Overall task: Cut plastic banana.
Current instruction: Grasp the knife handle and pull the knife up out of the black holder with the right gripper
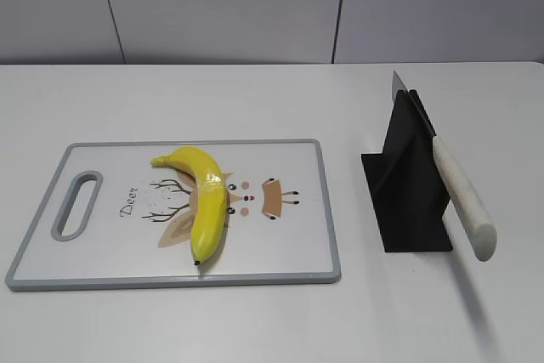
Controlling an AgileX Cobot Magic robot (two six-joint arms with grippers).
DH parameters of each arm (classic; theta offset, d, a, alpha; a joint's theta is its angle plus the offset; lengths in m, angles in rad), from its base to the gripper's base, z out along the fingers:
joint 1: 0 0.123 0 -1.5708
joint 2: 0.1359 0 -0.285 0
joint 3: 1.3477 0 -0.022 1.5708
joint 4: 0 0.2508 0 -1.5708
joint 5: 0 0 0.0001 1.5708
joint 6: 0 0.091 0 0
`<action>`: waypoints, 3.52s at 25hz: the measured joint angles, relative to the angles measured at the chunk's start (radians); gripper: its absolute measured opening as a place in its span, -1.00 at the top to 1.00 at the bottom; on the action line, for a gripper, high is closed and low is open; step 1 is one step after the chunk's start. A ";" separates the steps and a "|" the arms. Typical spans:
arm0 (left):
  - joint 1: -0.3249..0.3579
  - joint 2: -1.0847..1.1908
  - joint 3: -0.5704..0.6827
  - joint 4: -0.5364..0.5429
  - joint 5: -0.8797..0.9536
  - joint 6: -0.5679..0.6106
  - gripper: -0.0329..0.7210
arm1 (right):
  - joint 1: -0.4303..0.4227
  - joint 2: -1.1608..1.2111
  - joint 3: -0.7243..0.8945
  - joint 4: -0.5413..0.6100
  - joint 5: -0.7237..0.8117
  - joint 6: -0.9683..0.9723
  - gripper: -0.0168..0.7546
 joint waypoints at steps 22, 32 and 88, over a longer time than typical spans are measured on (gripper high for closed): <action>0.000 0.000 0.000 0.000 0.000 0.000 -0.29 | 0.000 0.000 0.000 0.000 0.000 0.000 -0.57; 0.000 0.000 0.000 0.000 0.000 0.000 -0.29 | 0.000 0.000 0.000 0.022 -0.003 0.000 -0.56; 0.000 0.000 0.000 0.000 0.000 0.000 -0.24 | 0.519 1.597 -0.591 -0.175 0.049 0.475 -0.41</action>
